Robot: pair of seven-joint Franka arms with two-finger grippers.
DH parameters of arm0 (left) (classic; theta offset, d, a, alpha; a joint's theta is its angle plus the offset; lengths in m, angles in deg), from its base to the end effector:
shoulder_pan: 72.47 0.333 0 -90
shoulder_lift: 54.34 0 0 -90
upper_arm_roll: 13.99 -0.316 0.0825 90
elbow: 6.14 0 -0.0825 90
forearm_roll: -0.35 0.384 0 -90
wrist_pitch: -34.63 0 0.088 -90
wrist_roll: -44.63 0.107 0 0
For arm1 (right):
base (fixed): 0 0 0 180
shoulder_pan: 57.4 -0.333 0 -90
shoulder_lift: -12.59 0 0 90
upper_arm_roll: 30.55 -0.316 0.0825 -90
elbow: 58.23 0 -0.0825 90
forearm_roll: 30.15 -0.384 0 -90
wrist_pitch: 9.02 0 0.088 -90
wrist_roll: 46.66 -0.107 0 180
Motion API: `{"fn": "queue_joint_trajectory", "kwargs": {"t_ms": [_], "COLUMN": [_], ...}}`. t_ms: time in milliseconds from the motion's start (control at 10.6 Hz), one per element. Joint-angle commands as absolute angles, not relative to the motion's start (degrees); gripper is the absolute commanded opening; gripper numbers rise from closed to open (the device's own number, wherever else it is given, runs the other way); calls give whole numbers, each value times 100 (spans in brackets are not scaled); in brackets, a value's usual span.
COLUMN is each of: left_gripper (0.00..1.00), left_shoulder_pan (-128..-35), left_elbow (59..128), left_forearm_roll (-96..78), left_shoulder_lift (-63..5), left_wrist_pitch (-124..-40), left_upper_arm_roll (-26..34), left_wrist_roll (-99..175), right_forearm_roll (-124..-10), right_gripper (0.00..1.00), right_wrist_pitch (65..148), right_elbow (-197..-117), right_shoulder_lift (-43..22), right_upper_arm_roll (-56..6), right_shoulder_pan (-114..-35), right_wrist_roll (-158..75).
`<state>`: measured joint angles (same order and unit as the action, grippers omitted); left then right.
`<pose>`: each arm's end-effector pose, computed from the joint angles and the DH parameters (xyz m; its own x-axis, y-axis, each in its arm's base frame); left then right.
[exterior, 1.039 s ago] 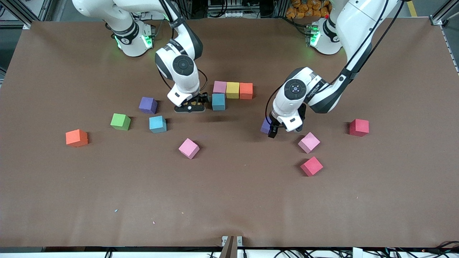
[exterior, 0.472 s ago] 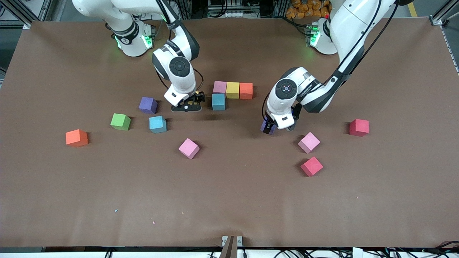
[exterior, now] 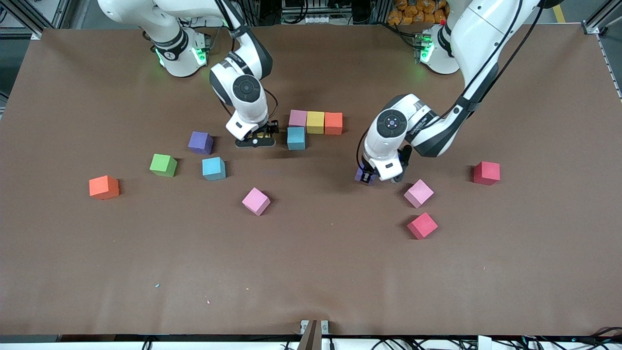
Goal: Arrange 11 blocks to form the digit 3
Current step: 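Grasp the yellow cube with the right gripper while the left gripper grasps purple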
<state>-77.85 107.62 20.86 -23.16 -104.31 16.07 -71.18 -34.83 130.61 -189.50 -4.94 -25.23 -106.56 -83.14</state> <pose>0.5012 -0.3441 0.2191 0.3713 0.9281 -0.0278 0.9282 -0.3718 -0.0155 0.3711 0.3547 0.2048 0.9891 0.0579 -0.1354 0.0694 -0.9942 0.0821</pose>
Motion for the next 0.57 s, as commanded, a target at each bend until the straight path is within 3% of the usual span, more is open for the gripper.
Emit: {"fn": "queue_joint_trajectory", "kwargs": {"t_ms": [0, 94, 472], "left_gripper": [0, 0, 0], "left_shoulder_pan": [-7721, -7704, -7423], "left_elbow": [10322, 10198, 10109], "left_forearm_roll": [2092, 2013, 1881], "left_shoulder_lift": [-2253, -2227, -2130], "left_wrist_pitch": [-10047, -10046, -10037], "left_upper_arm_roll": [1633, 1633, 1625], "left_wrist_roll": [-7077, -7068, -7147], "right_forearm_roll": [-3631, -3631, -3631], "right_gripper": [9, 0, 0], "right_wrist_pitch": [13134, 13134, 12558], "right_elbow": [-19060, -19051, -18518], "right_shoulder_lift": [-429, -411, -165], "right_upper_arm_roll": [-2537, -2537, -2510], "right_shoulder_pan": [-10775, -10776, -10653], "right_wrist_roll": [-8279, -8261, -7971]}}
